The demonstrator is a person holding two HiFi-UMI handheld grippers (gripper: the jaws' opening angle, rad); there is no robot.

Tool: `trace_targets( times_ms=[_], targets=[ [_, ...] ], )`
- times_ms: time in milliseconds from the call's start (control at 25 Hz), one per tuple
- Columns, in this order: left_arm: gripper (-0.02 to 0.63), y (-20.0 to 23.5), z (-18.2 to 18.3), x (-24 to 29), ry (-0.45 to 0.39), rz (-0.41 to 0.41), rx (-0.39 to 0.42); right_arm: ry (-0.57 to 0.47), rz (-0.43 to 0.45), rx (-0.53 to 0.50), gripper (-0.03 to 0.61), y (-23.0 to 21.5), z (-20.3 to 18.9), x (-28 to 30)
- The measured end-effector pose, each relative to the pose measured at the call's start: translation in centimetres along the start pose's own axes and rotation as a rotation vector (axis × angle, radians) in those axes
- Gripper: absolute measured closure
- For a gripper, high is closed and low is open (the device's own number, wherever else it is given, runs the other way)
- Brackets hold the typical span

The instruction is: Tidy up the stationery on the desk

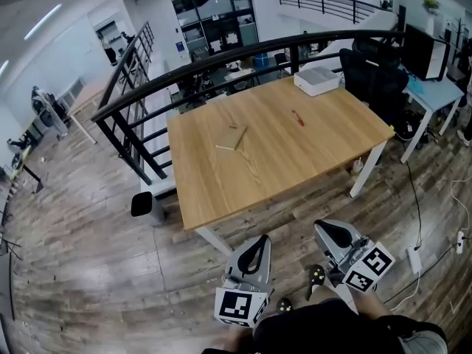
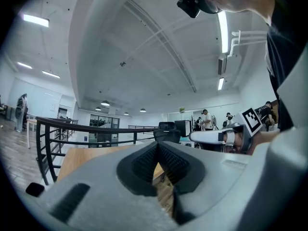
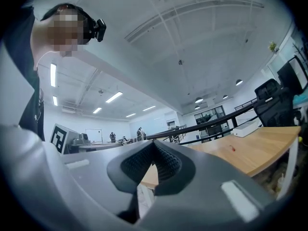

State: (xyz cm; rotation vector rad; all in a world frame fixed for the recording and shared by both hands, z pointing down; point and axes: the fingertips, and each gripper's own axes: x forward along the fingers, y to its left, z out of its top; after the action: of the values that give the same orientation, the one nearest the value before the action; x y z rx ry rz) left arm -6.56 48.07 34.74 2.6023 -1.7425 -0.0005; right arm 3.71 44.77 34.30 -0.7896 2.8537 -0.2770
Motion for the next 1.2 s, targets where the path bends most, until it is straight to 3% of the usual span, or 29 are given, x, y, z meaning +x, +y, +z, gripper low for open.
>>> trace_targets(
  times_ms=[440, 1200],
  targets=[
    [0.615, 4.0, 0.6, 2.2, 0.0, 0.129, 0.002, 0.001, 0.123, 0.005, 0.571, -3.0, 1.0, 5.5],
    [0.615, 6.5, 0.1, 16.6, 0.059, 0.217, -0.001, 0.015, 0.175, 0.066, 0.571, -18.2, 2.7, 10.5]
  ],
)
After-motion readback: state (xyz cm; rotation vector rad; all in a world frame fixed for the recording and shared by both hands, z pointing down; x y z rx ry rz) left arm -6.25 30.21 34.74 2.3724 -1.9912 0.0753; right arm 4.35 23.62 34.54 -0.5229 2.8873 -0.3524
